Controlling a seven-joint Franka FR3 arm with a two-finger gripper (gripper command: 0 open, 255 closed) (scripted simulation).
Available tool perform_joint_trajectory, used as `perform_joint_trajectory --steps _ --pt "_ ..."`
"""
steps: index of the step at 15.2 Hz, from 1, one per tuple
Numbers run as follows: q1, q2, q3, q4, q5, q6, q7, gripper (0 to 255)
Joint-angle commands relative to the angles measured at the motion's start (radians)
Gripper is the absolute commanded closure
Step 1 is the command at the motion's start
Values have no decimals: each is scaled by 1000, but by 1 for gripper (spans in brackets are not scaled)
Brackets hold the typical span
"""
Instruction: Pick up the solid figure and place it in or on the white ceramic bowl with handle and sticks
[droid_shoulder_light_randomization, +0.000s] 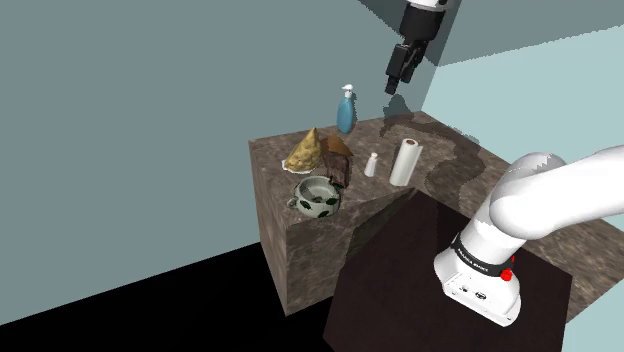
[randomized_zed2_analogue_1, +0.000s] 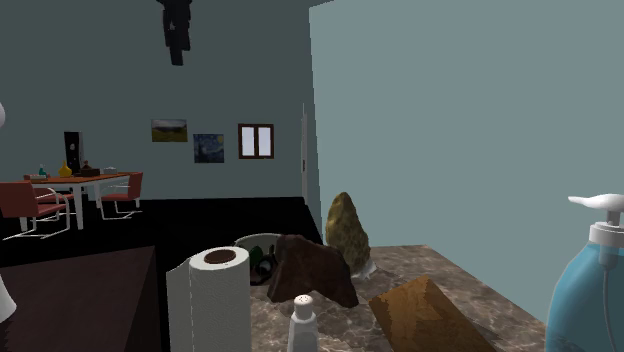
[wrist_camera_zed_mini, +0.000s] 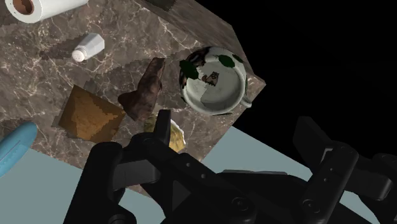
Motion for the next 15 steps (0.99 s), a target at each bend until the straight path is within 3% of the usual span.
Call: perform_joint_trajectory --steps 1,15 --pt "0 0 0 0 0 0 0 0" --pt "-71 440 19 2 -60 333 102 0"
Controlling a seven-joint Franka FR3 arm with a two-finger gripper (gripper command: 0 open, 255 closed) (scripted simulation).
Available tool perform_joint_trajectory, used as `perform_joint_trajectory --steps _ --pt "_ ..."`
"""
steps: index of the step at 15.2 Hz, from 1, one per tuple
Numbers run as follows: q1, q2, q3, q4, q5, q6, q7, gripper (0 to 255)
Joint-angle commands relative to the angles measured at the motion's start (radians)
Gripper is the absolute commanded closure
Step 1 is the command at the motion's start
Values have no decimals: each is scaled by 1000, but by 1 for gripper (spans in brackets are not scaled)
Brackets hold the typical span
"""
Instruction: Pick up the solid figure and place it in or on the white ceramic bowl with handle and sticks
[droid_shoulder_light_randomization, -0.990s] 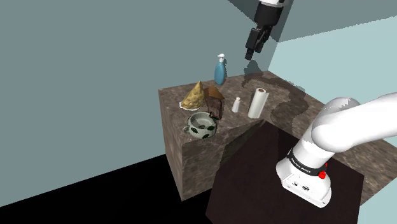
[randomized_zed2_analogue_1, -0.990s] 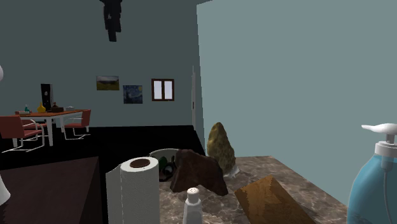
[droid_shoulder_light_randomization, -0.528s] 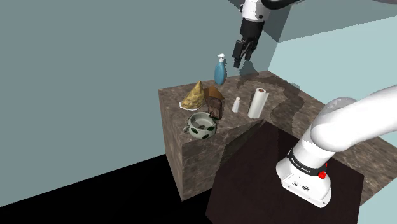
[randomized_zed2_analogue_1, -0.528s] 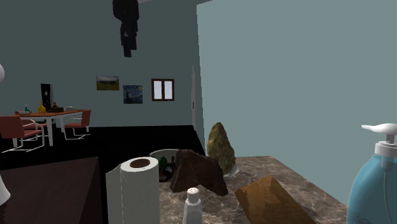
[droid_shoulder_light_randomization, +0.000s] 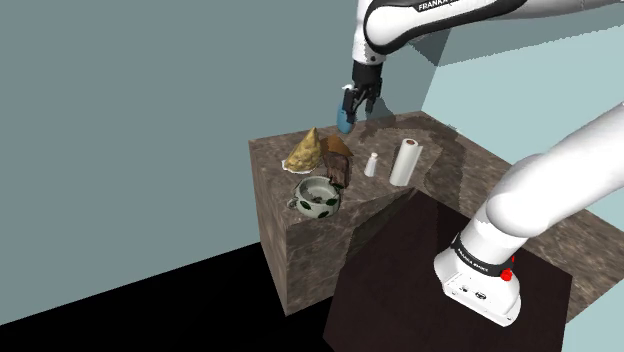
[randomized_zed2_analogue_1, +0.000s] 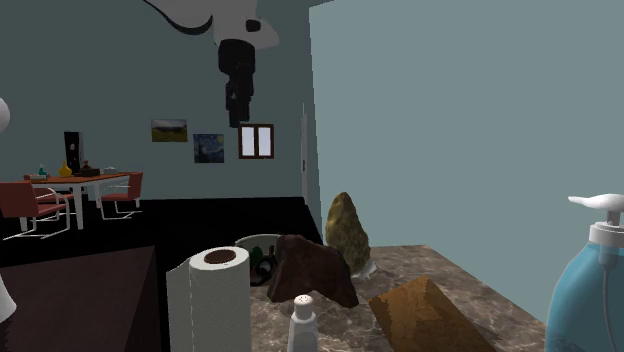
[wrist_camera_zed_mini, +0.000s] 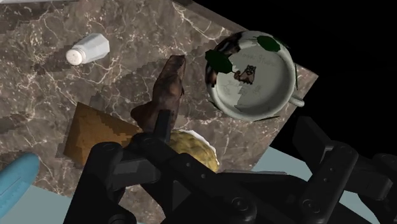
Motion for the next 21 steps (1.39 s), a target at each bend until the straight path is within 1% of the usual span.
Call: perform_joint_trajectory --steps 1,6,11,16,21 --pt "-9 72 2 14 -12 43 20 0" --pt "-30 256 -2 75 -46 127 65 0" --pt "-45 443 -16 162 -81 188 108 0" --pt "-53 633 -37 275 -108 226 145 0" --pt "-61 823 -62 415 -123 240 172 0"
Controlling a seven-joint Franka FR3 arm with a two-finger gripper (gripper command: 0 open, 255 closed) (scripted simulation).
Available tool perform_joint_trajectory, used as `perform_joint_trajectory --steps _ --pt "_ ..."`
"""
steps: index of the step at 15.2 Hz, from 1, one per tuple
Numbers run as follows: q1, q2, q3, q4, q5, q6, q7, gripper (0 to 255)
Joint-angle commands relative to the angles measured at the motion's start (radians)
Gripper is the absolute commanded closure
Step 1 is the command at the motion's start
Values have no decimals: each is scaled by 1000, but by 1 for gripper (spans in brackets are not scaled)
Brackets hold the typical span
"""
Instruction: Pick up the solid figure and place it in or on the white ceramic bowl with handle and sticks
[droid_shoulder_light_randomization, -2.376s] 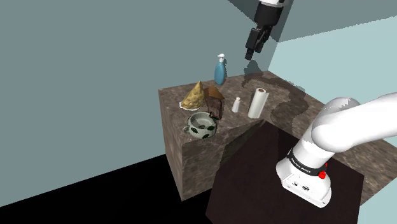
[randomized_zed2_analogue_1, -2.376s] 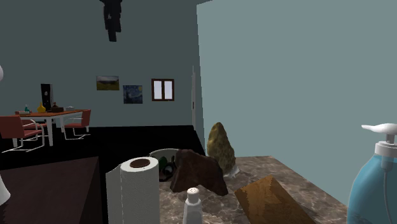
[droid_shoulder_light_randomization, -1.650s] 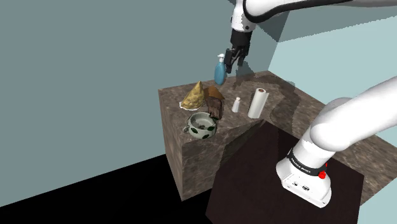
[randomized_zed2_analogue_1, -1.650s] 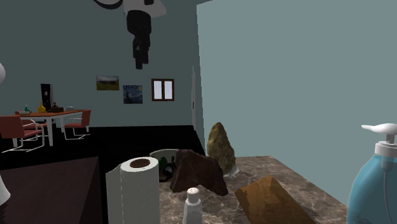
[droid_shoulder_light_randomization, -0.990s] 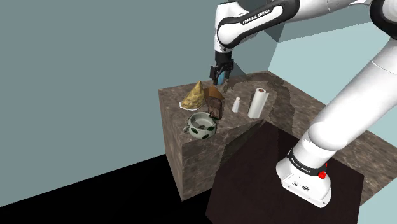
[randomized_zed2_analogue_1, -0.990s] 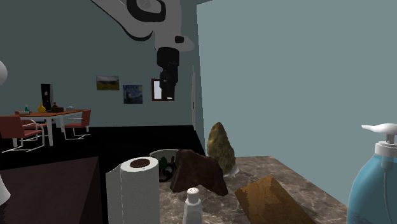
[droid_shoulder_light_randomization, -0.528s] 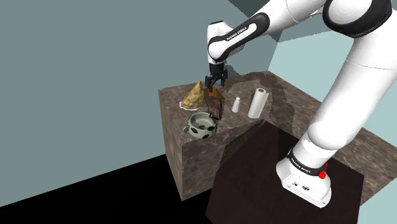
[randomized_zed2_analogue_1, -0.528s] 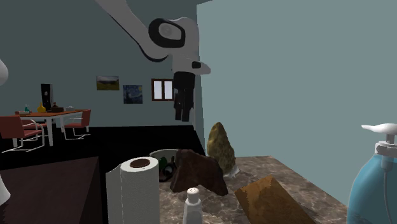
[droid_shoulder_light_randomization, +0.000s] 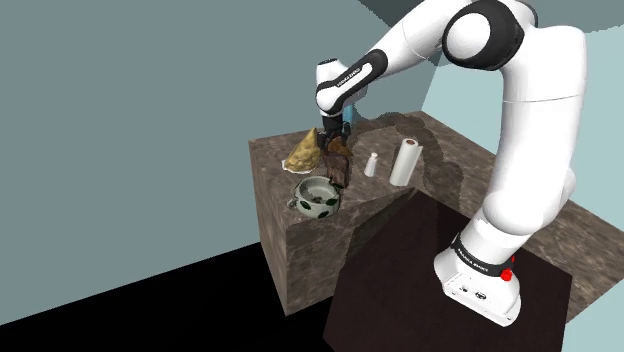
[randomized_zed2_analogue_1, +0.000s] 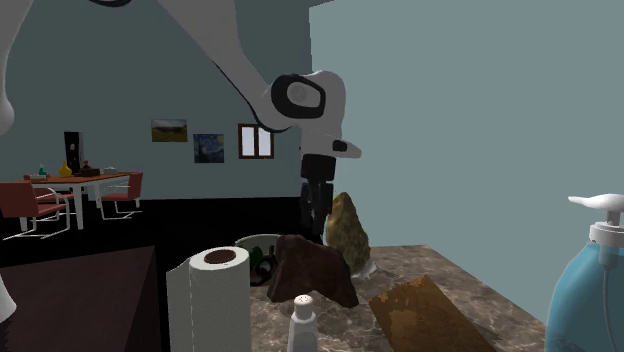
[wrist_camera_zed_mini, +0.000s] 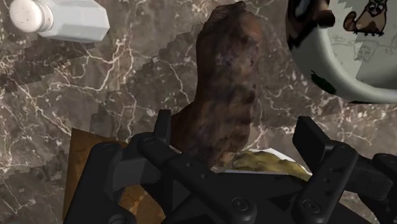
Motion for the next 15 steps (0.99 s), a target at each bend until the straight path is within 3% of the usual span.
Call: perform_joint_trajectory --steps 1,9,15 --pt "1 71 -7 58 -3 -1 13 0" --pt "-3 124 -14 27 -12 84 19 0" --pt "-3 124 -14 27 -13 84 19 0"
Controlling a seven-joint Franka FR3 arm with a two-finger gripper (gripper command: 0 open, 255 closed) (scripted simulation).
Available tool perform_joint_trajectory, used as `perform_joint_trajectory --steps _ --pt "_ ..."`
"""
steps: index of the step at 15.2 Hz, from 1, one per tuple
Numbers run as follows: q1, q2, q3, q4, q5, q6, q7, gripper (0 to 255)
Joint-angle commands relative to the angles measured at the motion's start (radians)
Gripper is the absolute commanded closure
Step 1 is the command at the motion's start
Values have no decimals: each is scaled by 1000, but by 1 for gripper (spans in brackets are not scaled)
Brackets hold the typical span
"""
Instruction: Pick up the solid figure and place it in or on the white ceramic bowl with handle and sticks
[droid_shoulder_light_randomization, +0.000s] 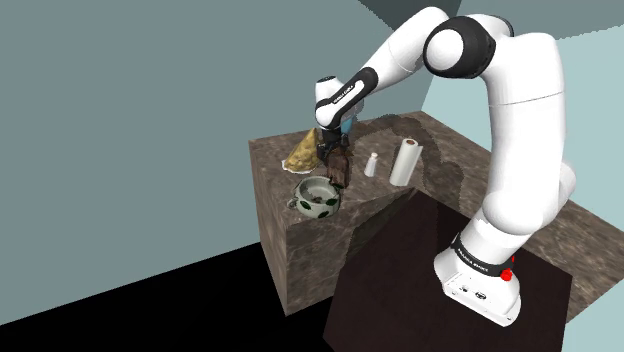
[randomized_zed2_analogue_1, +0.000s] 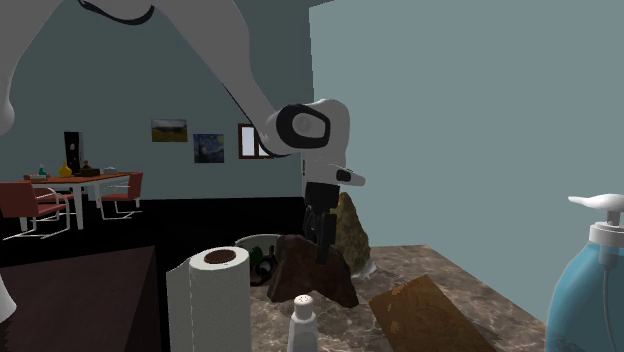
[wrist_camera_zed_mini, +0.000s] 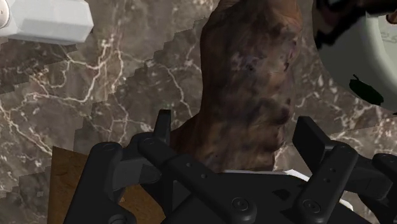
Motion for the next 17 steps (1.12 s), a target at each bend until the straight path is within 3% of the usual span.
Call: perform_joint_trajectory --steps 1,2,11,17 --pt "0 0 0 0 0 0 0 0" --pt "0 0 0 0 0 0 0 255" --pt "0 0 0 0 0 0 0 255" --pt "-1 -59 3 -2 6 -57 -9 255"
